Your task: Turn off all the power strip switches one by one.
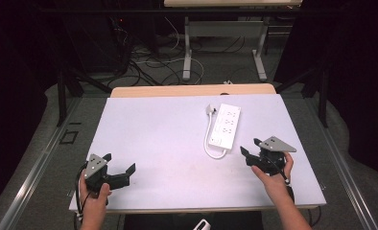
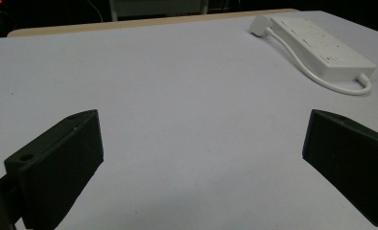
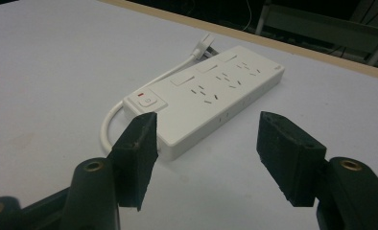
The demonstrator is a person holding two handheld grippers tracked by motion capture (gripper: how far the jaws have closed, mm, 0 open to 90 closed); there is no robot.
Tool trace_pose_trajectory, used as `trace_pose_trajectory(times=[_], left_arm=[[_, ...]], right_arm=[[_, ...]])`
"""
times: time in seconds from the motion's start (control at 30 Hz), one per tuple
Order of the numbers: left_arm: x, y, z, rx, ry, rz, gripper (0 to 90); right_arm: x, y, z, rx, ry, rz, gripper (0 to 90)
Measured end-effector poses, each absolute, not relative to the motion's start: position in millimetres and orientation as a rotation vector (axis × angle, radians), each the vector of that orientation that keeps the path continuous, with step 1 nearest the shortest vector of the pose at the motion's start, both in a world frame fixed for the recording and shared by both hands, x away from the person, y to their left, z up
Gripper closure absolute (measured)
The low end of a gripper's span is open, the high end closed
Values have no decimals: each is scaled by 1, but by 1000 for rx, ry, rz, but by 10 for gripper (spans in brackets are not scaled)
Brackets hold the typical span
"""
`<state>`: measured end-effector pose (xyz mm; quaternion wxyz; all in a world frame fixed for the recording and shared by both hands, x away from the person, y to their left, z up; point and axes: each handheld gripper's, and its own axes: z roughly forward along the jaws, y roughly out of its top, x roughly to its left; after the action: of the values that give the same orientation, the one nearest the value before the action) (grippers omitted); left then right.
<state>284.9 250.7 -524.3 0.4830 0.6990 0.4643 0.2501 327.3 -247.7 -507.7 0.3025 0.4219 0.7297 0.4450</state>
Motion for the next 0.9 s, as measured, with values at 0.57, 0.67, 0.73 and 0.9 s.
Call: trace_pose_trajectory(times=[0.57,0.67,0.73,0.9], left_arm=[[286,249,-525,1712,1120,610,5],[286,249,-525,1708,1122,610,4],[286,249,-525,1702,1128,611,4],[286,250,-525,1707,1128,614,5]], right_arm=[[356,-215,-488,1143,2097,1120,540],[362,-210,-485,1137,2136,1120,591],[366,-205,-484,1129,2164,1114,621],[374,-196,-481,1097,2206,1080,663]])
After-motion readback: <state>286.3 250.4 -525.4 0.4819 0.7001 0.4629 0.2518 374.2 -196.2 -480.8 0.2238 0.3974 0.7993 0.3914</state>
